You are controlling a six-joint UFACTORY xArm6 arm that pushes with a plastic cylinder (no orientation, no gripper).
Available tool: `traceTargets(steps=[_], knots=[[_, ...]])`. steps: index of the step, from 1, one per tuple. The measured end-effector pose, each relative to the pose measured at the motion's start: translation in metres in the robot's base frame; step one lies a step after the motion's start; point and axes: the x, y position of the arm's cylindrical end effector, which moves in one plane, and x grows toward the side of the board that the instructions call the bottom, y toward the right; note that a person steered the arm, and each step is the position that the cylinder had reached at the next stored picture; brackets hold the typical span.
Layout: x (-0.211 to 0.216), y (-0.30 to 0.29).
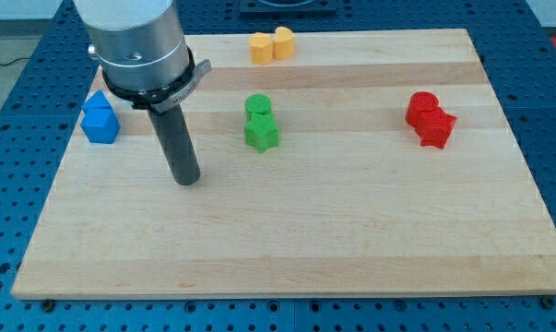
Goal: Move the yellow hexagon towards the blue cube
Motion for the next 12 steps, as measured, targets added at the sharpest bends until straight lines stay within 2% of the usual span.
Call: traceTargets(steps=[1,2,4,5,7,8,9,10,12], knots=[[-0.003,0.000],[-0.023,-0.020],[-0.110,-0.036],[-0.145,-0.011],[-0.192,0.107],[-0.236,0.160],[-0.287,0.181],[-0.287,0.171],[-0.283,0.087]])
